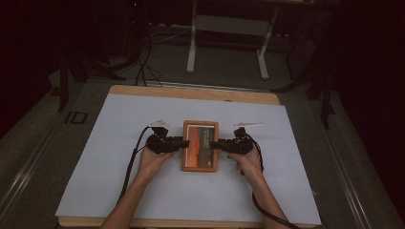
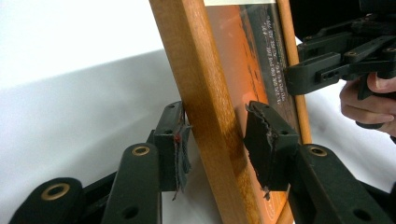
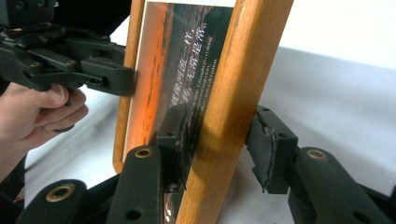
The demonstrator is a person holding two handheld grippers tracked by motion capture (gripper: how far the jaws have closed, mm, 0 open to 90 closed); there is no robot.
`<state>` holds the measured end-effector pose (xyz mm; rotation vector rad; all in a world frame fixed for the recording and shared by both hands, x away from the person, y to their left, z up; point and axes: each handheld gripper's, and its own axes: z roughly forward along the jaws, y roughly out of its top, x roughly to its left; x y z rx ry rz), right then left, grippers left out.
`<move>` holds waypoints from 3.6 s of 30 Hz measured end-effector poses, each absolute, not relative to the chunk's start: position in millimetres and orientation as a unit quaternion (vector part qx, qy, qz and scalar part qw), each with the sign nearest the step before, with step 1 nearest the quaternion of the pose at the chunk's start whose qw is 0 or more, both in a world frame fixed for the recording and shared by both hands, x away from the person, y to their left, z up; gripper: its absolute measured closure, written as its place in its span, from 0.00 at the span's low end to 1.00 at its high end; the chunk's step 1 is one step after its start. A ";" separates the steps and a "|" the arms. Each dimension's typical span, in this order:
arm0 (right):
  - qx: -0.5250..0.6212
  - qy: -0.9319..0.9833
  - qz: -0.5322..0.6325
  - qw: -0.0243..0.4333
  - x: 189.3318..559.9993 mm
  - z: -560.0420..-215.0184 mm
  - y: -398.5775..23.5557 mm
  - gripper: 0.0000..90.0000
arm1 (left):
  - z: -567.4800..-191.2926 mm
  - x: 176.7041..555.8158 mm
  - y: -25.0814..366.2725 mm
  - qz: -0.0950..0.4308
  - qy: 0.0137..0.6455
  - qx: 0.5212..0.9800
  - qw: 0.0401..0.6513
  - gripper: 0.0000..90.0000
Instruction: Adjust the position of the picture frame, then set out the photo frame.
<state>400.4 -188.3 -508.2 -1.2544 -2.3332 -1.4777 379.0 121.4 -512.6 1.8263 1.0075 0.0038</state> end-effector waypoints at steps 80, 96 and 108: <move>-0.434 -0.771 -0.459 -0.086 389.9 -482.3 -206.4 0.74 | -501.3 350.1 147.5 0.050 0.437 0.741 0.507 0.52; -0.392 -0.795 -0.446 -0.123 394.9 -478.1 -180.7 0.82 | -492.2 338.4 152.2 0.073 0.435 0.736 0.513 0.52; -0.355 -0.815 -0.431 -0.152 408.8 -478.4 -157.0 1.00 | -494.7 334.9 147.2 0.074 0.432 0.741 0.509 0.51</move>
